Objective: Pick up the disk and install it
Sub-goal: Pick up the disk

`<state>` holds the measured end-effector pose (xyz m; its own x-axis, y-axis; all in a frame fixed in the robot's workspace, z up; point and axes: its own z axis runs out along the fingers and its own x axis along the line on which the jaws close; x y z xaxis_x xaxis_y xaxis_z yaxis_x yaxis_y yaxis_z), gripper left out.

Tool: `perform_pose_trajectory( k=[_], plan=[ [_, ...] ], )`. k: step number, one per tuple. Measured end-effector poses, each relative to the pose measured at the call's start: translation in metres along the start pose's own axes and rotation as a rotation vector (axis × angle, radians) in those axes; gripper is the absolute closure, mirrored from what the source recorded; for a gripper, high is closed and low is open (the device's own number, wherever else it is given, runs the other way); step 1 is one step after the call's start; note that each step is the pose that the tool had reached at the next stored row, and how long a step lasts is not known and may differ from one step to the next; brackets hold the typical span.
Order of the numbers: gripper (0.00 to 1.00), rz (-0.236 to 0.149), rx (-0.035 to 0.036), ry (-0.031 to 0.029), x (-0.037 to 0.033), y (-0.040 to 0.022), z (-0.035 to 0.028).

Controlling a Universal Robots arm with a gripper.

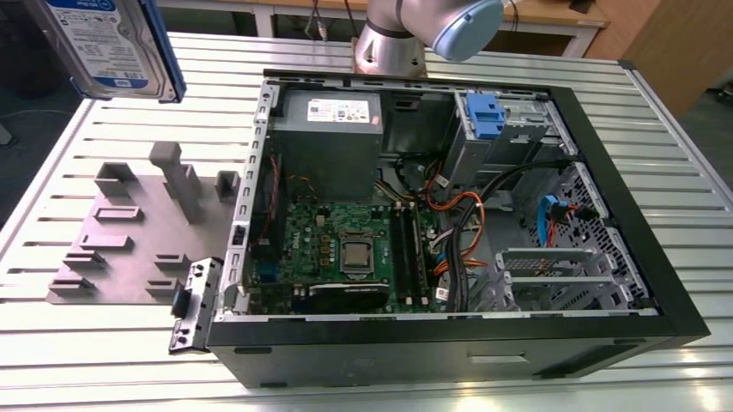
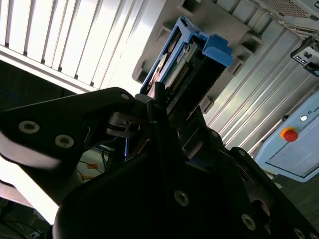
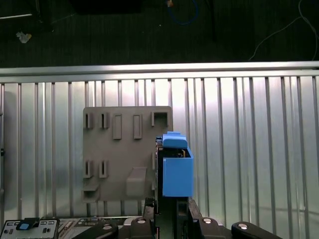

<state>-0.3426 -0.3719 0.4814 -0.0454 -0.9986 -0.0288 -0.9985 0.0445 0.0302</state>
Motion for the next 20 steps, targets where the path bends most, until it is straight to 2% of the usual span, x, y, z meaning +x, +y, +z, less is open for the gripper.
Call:
perform_pose_trajectory(
  k=[14, 20],
  plan=[
    [0.65, 0.0, 0.0001, -0.0001, 0.0, -0.001, 0.0],
    [0.65, 0.0, 0.0, 0.0, -0.0003, -0.0061, 0.0]
  ],
)
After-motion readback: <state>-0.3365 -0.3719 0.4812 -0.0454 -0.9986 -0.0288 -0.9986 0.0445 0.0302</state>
